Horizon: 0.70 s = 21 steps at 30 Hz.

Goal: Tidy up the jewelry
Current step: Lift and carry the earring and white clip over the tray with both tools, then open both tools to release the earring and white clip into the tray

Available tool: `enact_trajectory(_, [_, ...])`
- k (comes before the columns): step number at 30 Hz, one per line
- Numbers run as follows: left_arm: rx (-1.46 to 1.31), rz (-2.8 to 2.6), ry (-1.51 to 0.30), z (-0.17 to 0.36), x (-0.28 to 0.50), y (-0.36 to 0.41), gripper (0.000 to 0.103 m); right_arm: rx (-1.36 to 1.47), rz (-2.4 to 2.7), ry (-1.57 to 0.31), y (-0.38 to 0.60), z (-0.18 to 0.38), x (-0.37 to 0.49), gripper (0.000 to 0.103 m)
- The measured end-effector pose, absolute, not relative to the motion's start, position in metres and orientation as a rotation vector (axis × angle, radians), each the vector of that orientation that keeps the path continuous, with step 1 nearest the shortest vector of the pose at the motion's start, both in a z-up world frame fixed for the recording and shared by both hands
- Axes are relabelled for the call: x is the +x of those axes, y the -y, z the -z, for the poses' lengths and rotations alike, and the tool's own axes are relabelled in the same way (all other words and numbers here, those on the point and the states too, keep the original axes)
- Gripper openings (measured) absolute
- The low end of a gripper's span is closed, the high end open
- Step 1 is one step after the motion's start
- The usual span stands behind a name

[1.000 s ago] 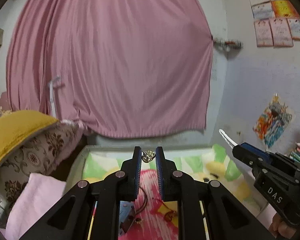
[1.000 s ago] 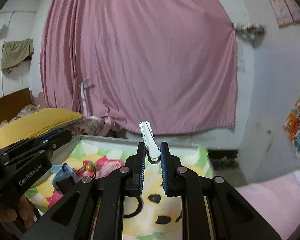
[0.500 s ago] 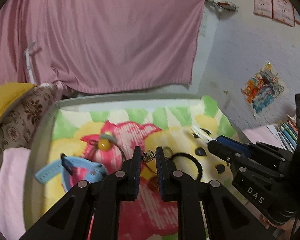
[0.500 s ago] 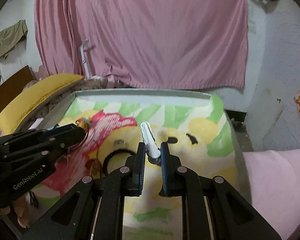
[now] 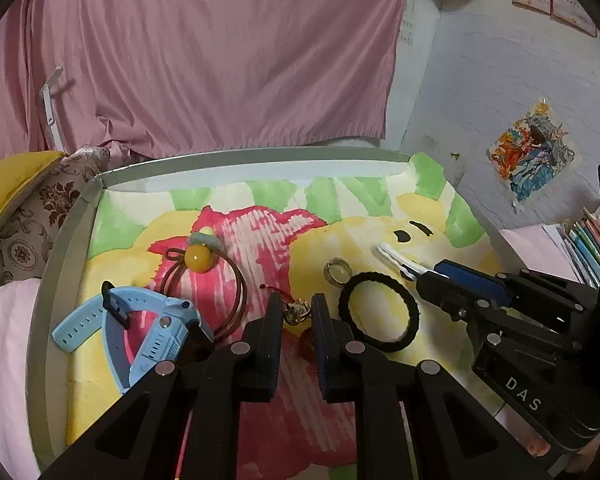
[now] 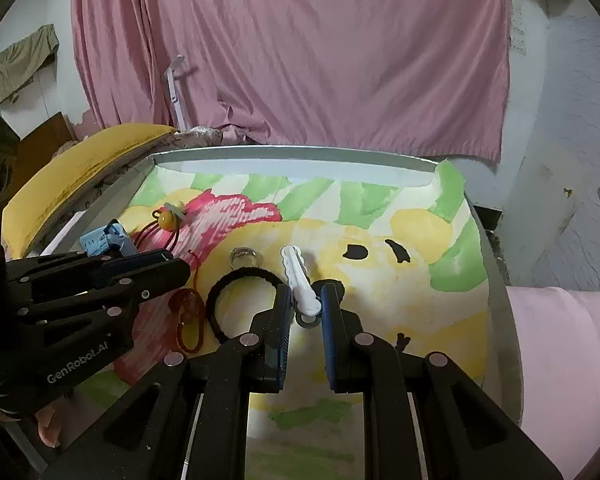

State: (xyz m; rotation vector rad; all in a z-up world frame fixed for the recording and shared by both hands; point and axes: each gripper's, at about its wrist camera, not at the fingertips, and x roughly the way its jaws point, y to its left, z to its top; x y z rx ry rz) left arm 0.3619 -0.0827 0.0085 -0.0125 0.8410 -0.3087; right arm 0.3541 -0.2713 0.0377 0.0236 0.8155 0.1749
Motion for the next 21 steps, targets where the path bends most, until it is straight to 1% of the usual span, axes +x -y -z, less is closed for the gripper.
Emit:
enact_trajectory(9, [-0.017,0.305,-0.857,-0.008,0.362,0.083,0.014,0.028,-0.174,-0.816,0.271,-0.039,0.353,0.014])
enact_trajectory(12, [-0.025,0.300,-0.845,-0.010,0.360,0.081,0.014,0.023,-0.167,-0.805,0.271,-0.041,0.351,0.017])
enact_trajectory(13, [-0.034,0.300,-0.835,-0.012,0.358,0.080,0.017,0.024,-0.164,-0.795,0.271,-0.043,0.349,0.020])
enact_trajectory(14, [-0.039,0.299,-0.828,-0.013,0.357,0.079,0.021,0.025,-0.163,-0.787,0.272,-0.044,0.347,0.025])
enact_trajectory(16, [-0.058,0.296,-0.805,-0.017,0.353,0.076,0.028,0.024,-0.151,-0.757,0.273,-0.049,0.342,0.031])
enact_trajectory(17, [-0.065,0.295,-0.796,-0.019,0.352,0.074,0.033,0.025,-0.150,-0.746,0.274,-0.051,0.339,0.034])
enact_trajectory(21, [-0.091,0.284,-0.733,-0.032,0.341,0.068,0.044,0.021,-0.131,-0.676,0.276,-0.064,0.326,0.039])
